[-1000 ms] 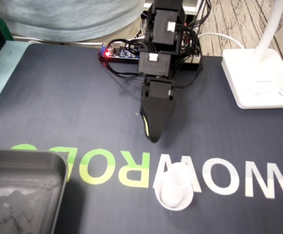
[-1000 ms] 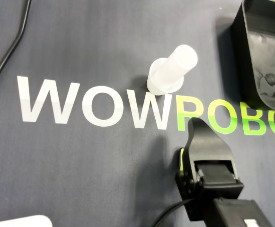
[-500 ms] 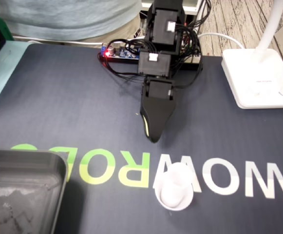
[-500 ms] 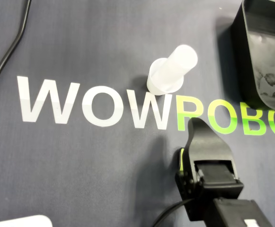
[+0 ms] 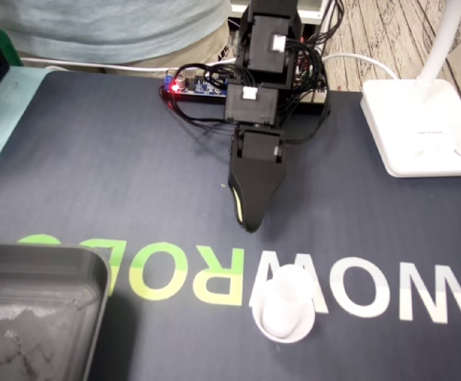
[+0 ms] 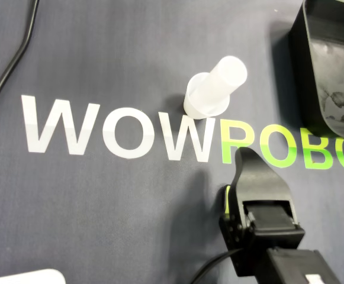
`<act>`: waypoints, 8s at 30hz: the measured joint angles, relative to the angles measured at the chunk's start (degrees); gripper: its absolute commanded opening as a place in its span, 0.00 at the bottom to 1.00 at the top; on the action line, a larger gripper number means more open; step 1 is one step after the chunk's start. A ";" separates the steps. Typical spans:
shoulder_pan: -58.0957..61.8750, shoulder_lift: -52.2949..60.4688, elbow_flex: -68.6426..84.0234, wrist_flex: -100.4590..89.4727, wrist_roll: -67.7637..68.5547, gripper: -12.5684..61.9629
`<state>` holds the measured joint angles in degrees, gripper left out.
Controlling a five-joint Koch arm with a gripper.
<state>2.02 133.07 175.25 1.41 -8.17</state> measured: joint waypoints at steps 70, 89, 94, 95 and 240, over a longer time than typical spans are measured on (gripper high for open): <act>-4.57 -23.73 -9.49 -48.25 -78.40 0.61; -5.27 -39.02 -19.25 -48.25 -80.24 0.60; -5.45 -42.28 -19.51 -48.34 -80.33 0.60; -5.63 -42.80 -20.13 -48.25 -80.33 0.60; 29.79 -56.95 -86.75 -8.53 3.16 0.21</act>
<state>31.82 76.11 88.51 -7.12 -5.01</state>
